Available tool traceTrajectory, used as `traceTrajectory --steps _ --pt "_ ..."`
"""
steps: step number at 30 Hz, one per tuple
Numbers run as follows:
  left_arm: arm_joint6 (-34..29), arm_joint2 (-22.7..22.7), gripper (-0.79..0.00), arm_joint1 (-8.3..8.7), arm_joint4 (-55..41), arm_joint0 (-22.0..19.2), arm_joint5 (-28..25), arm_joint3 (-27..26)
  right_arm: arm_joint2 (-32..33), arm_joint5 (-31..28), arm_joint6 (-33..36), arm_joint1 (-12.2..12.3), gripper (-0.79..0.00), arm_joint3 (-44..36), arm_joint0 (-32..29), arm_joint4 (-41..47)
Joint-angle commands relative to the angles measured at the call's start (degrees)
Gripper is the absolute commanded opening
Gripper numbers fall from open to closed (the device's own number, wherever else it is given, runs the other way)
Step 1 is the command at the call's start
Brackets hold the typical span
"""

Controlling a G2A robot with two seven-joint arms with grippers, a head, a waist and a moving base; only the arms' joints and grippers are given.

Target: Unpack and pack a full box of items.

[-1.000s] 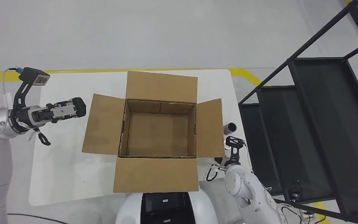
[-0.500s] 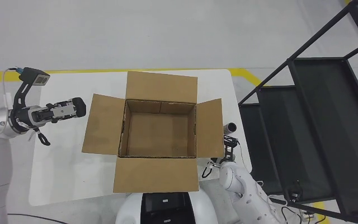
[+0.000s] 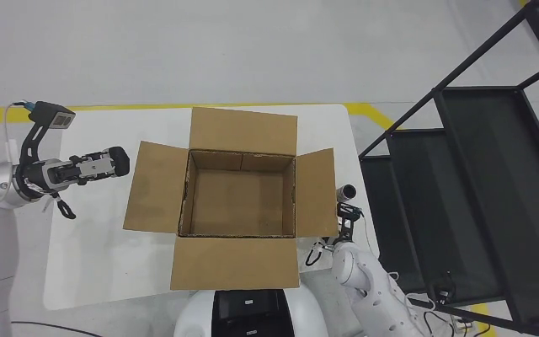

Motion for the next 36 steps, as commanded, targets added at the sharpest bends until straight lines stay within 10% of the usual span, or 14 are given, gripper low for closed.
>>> traceTrajectory --steps 1,15,26,36 --pt "0.0 0.0 0.000 0.00 0.0 0.0 0.0 0.0 0.0 0.2 -0.1 0.0 -0.785 -0.9 -0.4 -0.3" --pt "0.0 0.0 0.000 0.00 0.0 0.0 0.0 0.0 10.3 -5.3 9.3 1.5 -0.785 -18.1 -9.6 4.4" --pt "0.0 0.0 0.000 0.00 0.0 0.0 0.0 0.0 18.5 -12.4 -5.8 1.0 -0.785 -30.9 -13.9 18.6" --pt "0.0 0.0 0.000 0.00 0.0 0.0 0.0 0.0 10.7 -17.7 -9.1 1.1 -0.785 -38.9 -11.9 11.3"
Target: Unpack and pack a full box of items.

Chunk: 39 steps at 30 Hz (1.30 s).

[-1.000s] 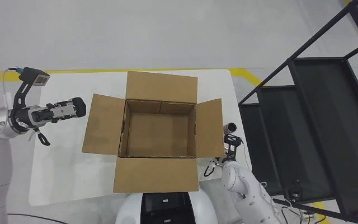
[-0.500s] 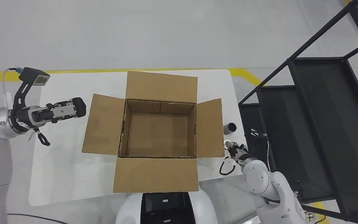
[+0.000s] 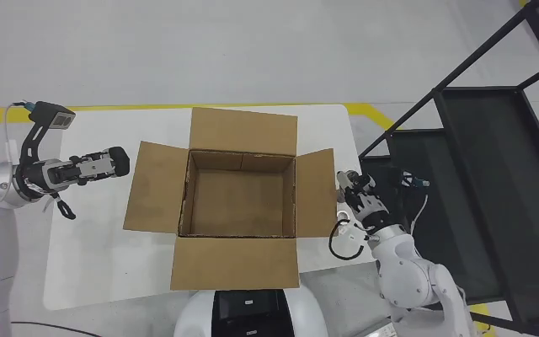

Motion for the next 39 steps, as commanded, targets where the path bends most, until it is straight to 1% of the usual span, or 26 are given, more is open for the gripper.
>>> traceTrajectory --steps 1,3,5,8,9,11,15,20,24,27,33,39 --pt "0.0 0.0 0.000 0.00 0.0 0.0 0.0 0.0 -2.9 -1.3 0.4 0.0 -0.785 0.1 1.4 -2.1" --pt "0.0 0.0 0.000 0.00 0.0 0.0 0.0 0.0 -7.1 -2.6 2.1 0.1 -0.785 0.1 2.9 -5.5" --pt "0.0 0.0 0.000 0.00 0.0 0.0 0.0 0.0 -11.5 -2.6 4.4 0.1 -0.785 0.1 4.4 -9.3" --pt "0.0 0.0 0.000 0.00 0.0 0.0 0.0 0.0 -18.2 -0.9 8.0 -0.2 -0.785 1.3 7.5 -15.5" --pt "0.0 0.0 0.000 0.00 0.0 0.0 0.0 0.0 -20.3 0.4 8.5 -0.4 -0.785 2.1 9.0 -16.3" --pt "0.0 0.0 0.000 0.00 0.0 0.0 0.0 0.0 -24.1 2.9 10.5 -0.9 -0.785 4.8 12.5 -18.5" --pt "0.0 0.0 0.000 0.00 0.0 0.0 0.0 0.0 -30.6 7.3 17.5 -2.0 -0.785 11.0 20.1 -21.2" --pt "0.0 0.0 0.000 0.00 0.0 0.0 0.0 0.0 -36.3 12.4 24.1 -3.9 -0.785 20.4 30.5 -22.9" --pt "0.0 0.0 0.000 0.00 0.0 0.0 0.0 0.0 -39.0 17.0 24.5 -5.9 -0.785 29.7 37.9 -20.5" --pt "0.0 0.0 0.000 0.00 0.0 0.0 0.0 0.0 -41.4 18.7 24.0 -7.3 -0.785 36.5 41.6 -18.5" --pt "0.0 0.0 0.000 0.00 0.0 0.0 0.0 0.0 -46.4 20.1 21.1 -9.7 -0.785 46.7 45.8 -17.5" --pt "0.0 0.0 0.000 0.00 0.0 0.0 0.0 0.0 -49.0 20.4 18.8 -11.6 -0.785 53.1 48.3 -17.1"
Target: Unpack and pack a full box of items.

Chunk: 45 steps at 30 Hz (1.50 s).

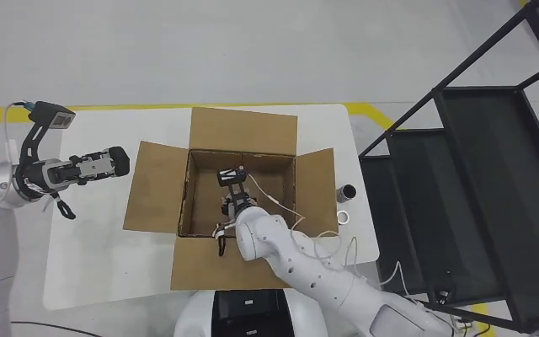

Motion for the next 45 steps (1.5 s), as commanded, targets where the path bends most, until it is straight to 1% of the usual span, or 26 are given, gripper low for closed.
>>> traceTrajectory --steps 1,8,11,19,20,21,22,28,30,33,36,39,42,45 --pt "0.0 0.0 0.000 0.00 0.0 0.0 0.0 0.0 -0.4 0.0 -0.2 -0.4 -0.785 1.5 0.6 0.1" --pt "0.0 0.0 0.000 0.00 0.0 0.0 0.0 0.0 -1.3 0.5 1.6 -2.1 -0.785 6.1 3.5 0.3" --pt "0.0 0.0 0.000 0.00 0.0 0.0 0.0 0.0 -1.4 0.8 2.0 -3.0 -0.785 8.7 4.8 1.7" --pt "0.0 0.0 0.000 0.00 0.0 0.0 0.0 0.0 -2.5 0.9 0.3 -5.1 -0.785 14.5 6.3 3.3" --pt "0.0 0.0 0.000 0.00 0.0 0.0 0.0 0.0 -2.4 0.9 0.1 -5.3 -0.637 14.8 6.4 3.4" --pt "0.0 0.0 0.000 0.00 0.0 0.0 0.0 0.0 -2.3 0.9 -0.1 -5.4 -0.382 15.1 6.6 3.6" --pt "0.0 0.0 0.000 0.00 0.0 0.0 0.0 0.0 -2.2 1.1 -0.4 -5.6 0.000 15.2 6.6 3.7" --pt "0.0 0.0 0.000 0.00 0.0 0.0 0.0 0.0 -1.2 1.1 -0.8 -5.9 0.000 13.7 6.1 3.5" --pt "0.0 0.0 0.000 0.00 0.0 0.0 0.0 0.0 -0.7 0.8 -0.6 -5.8 0.000 11.7 5.2 3.1" --pt "0.0 0.0 0.000 0.00 0.0 0.0 0.0 0.0 0.8 0.0 0.1 -5.0 0.000 6.6 2.9 1.9" --pt "0.0 0.0 0.000 0.00 0.0 0.0 0.0 0.0 3.4 -1.2 1.9 -3.6 0.000 -0.6 -0.5 -0.2" --pt "0.0 0.0 0.000 0.00 0.0 0.0 0.0 0.0 6.9 -2.9 4.4 -2.1 0.000 -10.7 -5.2 -2.2" --pt "0.0 0.0 0.000 0.00 0.0 0.0 0.0 0.0 11.3 -5.8 7.9 -0.5 0.000 -22.4 -10.8 -1.9" --pt "0.0 0.0 0.000 0.00 0.0 0.0 0.0 0.0 16.4 -9.8 11.0 0.8 0.000 -33.7 -16.1 0.7"
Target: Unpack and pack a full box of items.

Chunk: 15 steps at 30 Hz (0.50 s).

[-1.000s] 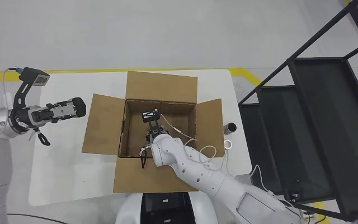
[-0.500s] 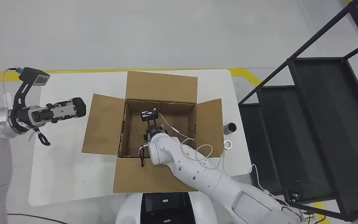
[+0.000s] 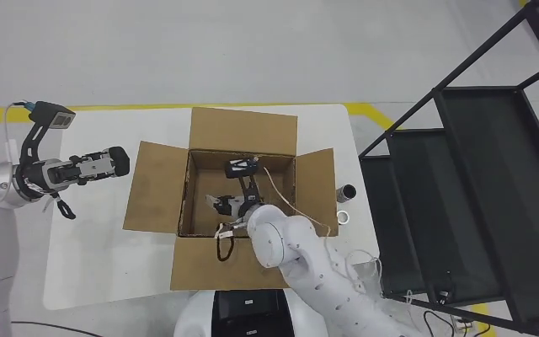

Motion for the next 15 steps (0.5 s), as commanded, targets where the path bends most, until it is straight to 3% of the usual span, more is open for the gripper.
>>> traceTrajectory --steps 1,7,15 --pt "0.0 0.0 0.000 0.00 0.0 0.0 0.0 0.0 3.5 -2.6 1.5 0.7 0.000 -7.7 -3.2 2.2" --pt "0.0 0.0 0.000 0.00 0.0 0.0 0.0 0.0 14.4 -8.0 2.4 2.4 0.000 -22.8 -11.5 5.3" --pt "0.0 0.0 0.000 0.00 0.0 0.0 0.0 0.0 31.3 -8.0 -4.4 3.1 0.000 -22.8 -15.2 16.2"
